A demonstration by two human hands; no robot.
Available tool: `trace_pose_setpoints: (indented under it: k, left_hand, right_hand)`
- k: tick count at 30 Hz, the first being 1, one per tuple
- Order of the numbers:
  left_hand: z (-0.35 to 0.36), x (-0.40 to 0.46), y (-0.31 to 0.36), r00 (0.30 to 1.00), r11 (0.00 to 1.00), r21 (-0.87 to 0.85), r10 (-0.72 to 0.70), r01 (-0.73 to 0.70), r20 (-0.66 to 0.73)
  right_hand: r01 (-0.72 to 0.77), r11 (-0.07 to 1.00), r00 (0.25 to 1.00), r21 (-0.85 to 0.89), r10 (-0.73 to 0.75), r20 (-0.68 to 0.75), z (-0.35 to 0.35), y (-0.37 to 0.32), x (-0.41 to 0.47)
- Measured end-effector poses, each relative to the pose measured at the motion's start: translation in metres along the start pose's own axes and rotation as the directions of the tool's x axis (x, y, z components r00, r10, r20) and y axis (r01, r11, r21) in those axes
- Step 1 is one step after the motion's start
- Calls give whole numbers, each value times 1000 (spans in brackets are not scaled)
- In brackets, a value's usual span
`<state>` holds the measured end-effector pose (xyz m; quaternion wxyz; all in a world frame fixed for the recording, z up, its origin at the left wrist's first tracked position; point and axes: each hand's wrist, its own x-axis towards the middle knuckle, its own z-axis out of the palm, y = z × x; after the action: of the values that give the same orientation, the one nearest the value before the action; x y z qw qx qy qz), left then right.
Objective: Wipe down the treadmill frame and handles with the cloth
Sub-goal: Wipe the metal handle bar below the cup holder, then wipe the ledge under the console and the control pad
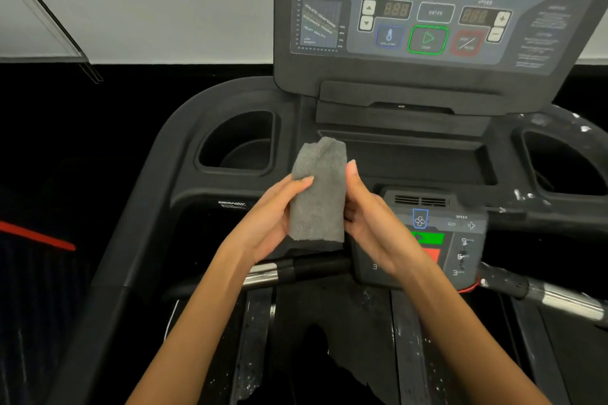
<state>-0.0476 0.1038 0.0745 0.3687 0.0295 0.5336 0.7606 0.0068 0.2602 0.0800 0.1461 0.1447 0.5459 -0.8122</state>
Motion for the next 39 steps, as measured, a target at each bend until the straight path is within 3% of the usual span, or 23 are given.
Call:
trace_pose_setpoints:
  k: [3,6,8,11,13,16,18,20,22,25,26,27,28,30,33,35,39]
  left_hand:
    - [9,6,-1,1000,999,31,18,-18,-19]
    - [18,14,-5,969,979,183,131,-93,-209]
    - [21,20,-7,933,966,219,199,-136,-299]
    - [20,28,-4,970,989,-13,139,-145,-200]
    - [19,32,-3,982,990,-59,117,-127,-149]
    - [17,45,-6,957,989,50,145,-136,-252]
    - [12,58,-8,923,970,191,207,-150,-325]
    - [4,73,-9,878,897,418,310,-143,-365]
    - [-4,89,-14,841,745,661,414,-93,-348]
    - [-12,103,-21,801,301,951,549,76,-237]
    - [-12,105,-22,780,174,976,590,127,-207]
    - [-11,106,-22,759,110,981,622,157,-192]
    - [-11,107,-22,746,102,980,636,169,-195]
    - [-15,106,-20,723,183,975,657,123,-215]
    - [-31,107,-19,713,253,967,671,34,-201]
    - [-42,108,-18,728,224,974,665,19,-167]
    - [-61,114,-18,762,91,996,643,23,-77]
  right_hand:
    - [57,997,998,50,-56,-25,-5,-2,7]
    - [143,988,976,-56,-150,-160,-15,0,15]
    - [186,971,962,-148,-211,-175,-23,-3,18]
    - [212,950,962,-230,-244,-119,-35,-14,21]
    - [204,948,965,-245,-236,-111,-41,-21,25]
    - [196,933,954,-301,-253,-161,-48,-27,37]
    - [216,876,934,-431,-315,-172,-51,-27,49]
    - [220,762,909,-609,-386,-155,-50,-24,62]
    - [208,643,900,-737,-420,-113,-51,-19,76]
    - [76,365,926,-928,-372,-71,-52,-10,93]
    - [-1,230,930,-973,-358,-85,-51,-8,96]
    - [-58,103,920,-993,-381,-93,-49,-8,98]
    - [-65,30,900,-997,-429,-72,-46,-8,99]
    - [73,41,889,-996,-456,47,-38,-9,99]
    - [160,72,973,-984,-182,145,-26,-2,103]
    - [97,-40,994,-994,-37,99,-19,8,107]
    - [22,-90,993,-996,-117,33,-11,23,116]
